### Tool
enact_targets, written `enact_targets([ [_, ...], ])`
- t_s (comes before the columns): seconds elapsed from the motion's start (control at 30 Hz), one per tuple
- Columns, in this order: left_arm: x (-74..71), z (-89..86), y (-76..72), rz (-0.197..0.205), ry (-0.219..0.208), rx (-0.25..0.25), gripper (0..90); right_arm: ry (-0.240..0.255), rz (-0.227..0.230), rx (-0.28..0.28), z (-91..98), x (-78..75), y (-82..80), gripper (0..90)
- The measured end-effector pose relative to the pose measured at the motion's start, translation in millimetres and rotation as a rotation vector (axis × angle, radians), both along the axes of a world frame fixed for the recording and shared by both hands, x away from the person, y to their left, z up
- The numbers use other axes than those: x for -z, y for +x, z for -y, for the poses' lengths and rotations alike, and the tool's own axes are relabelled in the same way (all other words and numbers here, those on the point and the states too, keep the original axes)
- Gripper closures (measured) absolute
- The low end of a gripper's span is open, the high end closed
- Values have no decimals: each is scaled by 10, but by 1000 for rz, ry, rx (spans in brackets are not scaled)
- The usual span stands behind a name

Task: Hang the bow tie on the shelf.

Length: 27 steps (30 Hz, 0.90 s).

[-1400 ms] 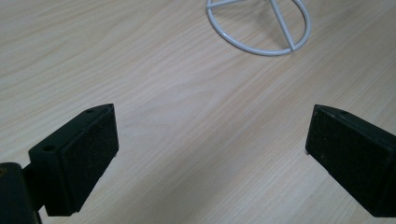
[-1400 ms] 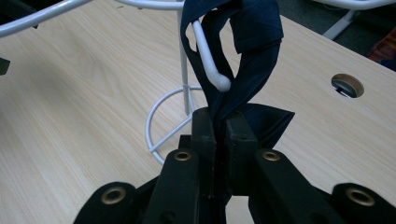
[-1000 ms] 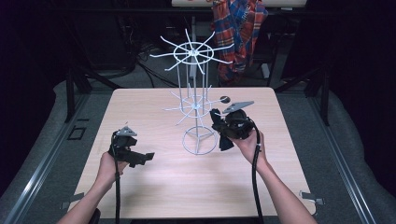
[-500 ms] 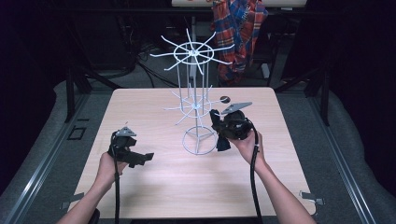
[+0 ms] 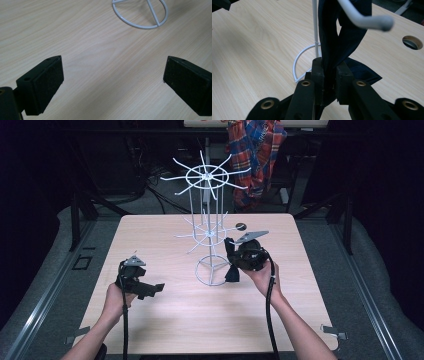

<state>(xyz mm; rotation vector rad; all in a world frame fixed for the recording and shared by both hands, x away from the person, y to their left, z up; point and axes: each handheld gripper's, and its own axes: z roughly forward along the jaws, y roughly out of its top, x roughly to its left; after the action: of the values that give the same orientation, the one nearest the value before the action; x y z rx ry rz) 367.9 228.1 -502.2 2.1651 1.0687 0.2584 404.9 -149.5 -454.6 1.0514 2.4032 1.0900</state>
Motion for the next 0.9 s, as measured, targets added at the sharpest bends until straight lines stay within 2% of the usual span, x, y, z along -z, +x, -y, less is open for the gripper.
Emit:
enact_targets([
  [0.4, 1, 1, -3, 4, -2, -2, 31, -1, -17, -9, -21, -5, -6, 658],
  [0.53, 1, 0, -3, 4, -2, -3, 31, 0, -21, -11, -23, -15, -11, 587],
  [0.57, 2, 0, -3, 3, -3, -3, 31, 11, -22, -6, -19, -25, -13, 532],
  [0.67, 2, 0, -3, 4, -3, -4, 31, 16, -26, -5, -17, -45, -19, 488],
  [0.73, 1, -2, -3, 4, -3, -4, 31, 5, -27, -1, -3, -86, -33, 423],
  [0.8, -3, -4, -3, -3, -3, -2, 31, 3, -27, 7, -2, -99, -40, 405],
  [0.83, 1, -3, -3, 5, -2, -5, 31, 4, -35, 14, 7, -122, -52, 336],
  [0.87, -1, -3, -4, 5, -3, -4, 31, 4, -35, 14, 7, -122, -52, 336],
  [0.9, 0, -3, -4, 4, -3, -3, 31, 3, -53, 21, 11, -136, -60, 314],
])
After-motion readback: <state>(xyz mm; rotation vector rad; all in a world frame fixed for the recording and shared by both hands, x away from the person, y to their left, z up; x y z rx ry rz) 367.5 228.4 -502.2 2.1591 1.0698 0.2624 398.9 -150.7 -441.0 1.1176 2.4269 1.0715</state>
